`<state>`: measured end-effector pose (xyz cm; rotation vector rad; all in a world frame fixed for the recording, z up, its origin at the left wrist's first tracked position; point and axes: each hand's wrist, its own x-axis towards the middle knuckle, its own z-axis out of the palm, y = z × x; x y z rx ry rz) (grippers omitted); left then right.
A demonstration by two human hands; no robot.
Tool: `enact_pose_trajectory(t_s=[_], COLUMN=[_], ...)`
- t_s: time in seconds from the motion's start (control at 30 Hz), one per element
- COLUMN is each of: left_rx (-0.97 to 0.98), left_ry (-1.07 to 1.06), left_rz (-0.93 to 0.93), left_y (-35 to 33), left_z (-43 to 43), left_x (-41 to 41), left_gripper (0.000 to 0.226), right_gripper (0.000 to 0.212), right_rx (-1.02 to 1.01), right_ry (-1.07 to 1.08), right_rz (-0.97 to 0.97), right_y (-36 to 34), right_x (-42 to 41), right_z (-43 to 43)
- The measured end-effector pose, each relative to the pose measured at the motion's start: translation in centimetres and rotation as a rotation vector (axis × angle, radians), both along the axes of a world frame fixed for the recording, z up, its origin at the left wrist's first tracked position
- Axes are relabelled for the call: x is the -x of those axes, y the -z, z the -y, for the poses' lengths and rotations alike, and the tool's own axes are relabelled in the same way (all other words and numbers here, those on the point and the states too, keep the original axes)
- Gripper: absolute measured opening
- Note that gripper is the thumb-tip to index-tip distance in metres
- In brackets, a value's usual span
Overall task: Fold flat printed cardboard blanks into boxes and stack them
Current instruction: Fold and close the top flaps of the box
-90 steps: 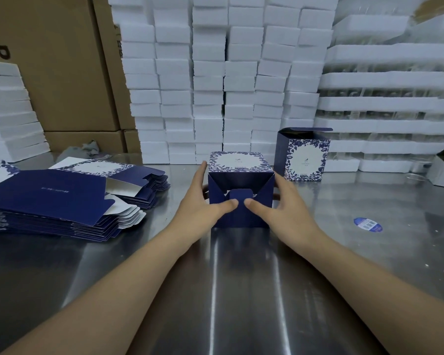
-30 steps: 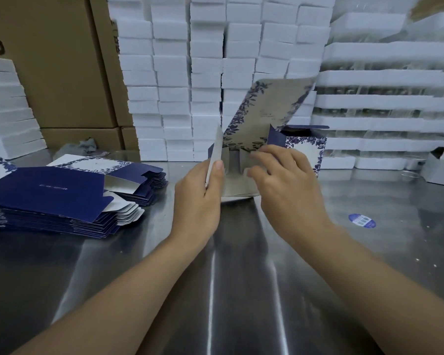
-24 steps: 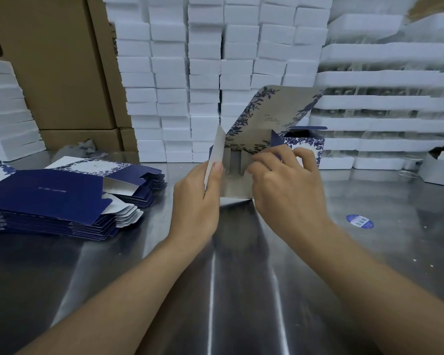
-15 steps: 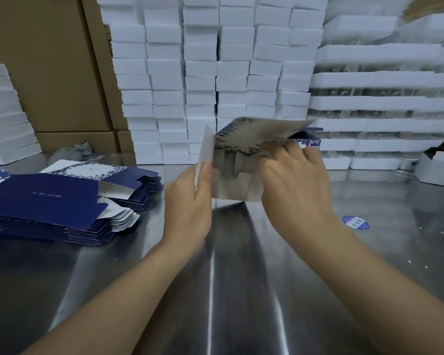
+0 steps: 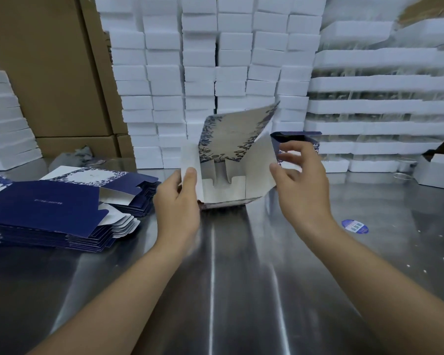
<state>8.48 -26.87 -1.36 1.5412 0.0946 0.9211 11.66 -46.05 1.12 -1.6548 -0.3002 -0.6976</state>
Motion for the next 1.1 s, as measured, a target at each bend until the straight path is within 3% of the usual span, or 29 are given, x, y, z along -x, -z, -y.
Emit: enact_pose_trajectory(t_s=[0.13,0.2,0.27,0.3,0.37,0.47,0.53,0.6,0.8,0.93,1.1], left_rx=[0.172,0.392,0.569,0.588,0.565,0.518,0.491,0.437,0.238,0.118,0.021], left_ry=[-0.009,0.027,0.122,0.150,0.165,0.149,0.162,0.184,0.258,0.290,0.327], left_rz=[-0.033,-0.075,-0.121,-0.143,-0.163,-0.149,-0.116,-0.093,-0.055,-0.021,-0.015], left_y=[-0.5,-0.6,-0.8,-0.8,-0.8,-0.9,-0.8,-0.8,-0.8,-0.8,-0.9], left_z=[-0.5,-1.2,-1.6,-1.6,-1.3,-0.5,0.0,0.7,2.9,3.7,4.4], left_x=[-0.2,-0.7,-0.8,-0.9,-1.0,-0.7,-0.5,-0.2,1.0,1.6,2.4], left_gripper=[0.041,0.038,0.023,0.018,0.019,0.025,0.028,0.033,0.049,0.055,0.051], right_gripper=[0.035,0.040,0.041,0.039,0.033,0.033,0.038,0.043,0.064,0.038,0.039], right_rx=[-0.321,-0.620,-0.753,-0.724,-0.461,0.253,0.717,0.989,1.132,0.997,0.918], right_ry=[-0.165,-0.313,-0.395,-0.372,-0.164,0.270,0.385,0.346,0.087,-0.003,-0.075], right_rz=[-0.244,-0.416,-0.500,-0.487,-0.347,0.129,0.429,0.402,-0.023,-0.174,-0.261], right_y=[0.1,0.0,0.4,0.7,1.1,1.2,1.3,1.4,1.5,1.8,1.1], right_x=[-0.2,-0.4,-0.6,-0.8,-1.2,-1.0,-0.9,-0.5,0.3,0.2,0.2], right_z=[-0.2,0.1,0.4,0.4,0.6,1.3,1.5,0.9,-0.4,-0.3,-0.5])
